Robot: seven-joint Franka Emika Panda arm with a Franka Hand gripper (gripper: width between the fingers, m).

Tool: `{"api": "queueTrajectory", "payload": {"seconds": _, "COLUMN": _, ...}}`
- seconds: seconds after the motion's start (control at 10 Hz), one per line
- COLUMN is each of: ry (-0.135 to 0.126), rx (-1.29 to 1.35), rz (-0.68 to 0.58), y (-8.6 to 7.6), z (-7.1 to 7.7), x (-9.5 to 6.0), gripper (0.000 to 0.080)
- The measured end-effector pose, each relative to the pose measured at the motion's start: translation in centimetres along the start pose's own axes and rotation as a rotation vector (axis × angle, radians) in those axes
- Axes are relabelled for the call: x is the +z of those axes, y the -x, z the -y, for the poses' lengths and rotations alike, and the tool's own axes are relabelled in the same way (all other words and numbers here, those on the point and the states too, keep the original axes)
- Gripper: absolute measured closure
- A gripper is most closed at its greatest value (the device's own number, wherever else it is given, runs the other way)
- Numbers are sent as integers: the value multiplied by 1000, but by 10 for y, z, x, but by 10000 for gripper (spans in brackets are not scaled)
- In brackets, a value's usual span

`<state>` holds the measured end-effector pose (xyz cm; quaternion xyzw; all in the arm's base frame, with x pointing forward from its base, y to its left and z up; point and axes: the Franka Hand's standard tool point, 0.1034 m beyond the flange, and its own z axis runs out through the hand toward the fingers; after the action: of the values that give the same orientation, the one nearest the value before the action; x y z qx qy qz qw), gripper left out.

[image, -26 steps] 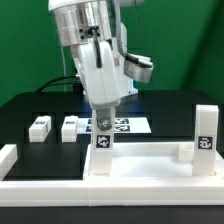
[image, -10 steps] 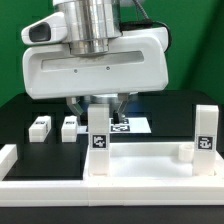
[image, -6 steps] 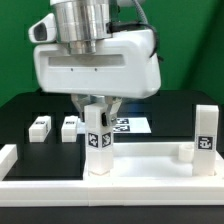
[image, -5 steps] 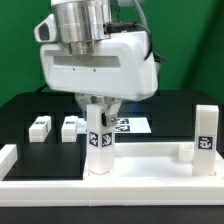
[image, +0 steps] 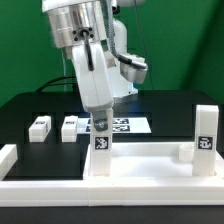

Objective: Assemble desk

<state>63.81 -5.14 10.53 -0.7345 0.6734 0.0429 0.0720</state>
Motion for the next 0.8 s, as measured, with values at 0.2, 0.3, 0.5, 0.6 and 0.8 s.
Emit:
{"api": "queueTrajectory", "payload": {"seconds": 0.2, "ry": -30, "rx": -365, "rz": -43, "y": -3, "z": 2, "x": 5, "gripper": 302}}
{"api": "queueTrajectory", "payload": {"seconds": 0.3, "ry": -28, "rx": -517, "rz": -41, "y": -2, "z": 4, "x": 2, "gripper": 302}}
{"api": "queueTrajectory", "payload": {"seconds": 0.5, "ry": -26, "rx": -661, "rz": -46, "y": -4, "z": 4, "x": 3, "gripper": 172}}
{"api": "queueTrajectory", "payload": {"seconds": 0.6, "ry": -25, "rx": -717, "rz": -47, "y": -4, "z": 4, "x": 3, "gripper": 154}}
{"api": "queueTrajectory", "payload": {"seconds": 0.8, "ry": 6, "rx": -1008, "rz": -74, "y": -5, "z": 5, "x": 0, "gripper": 151}}
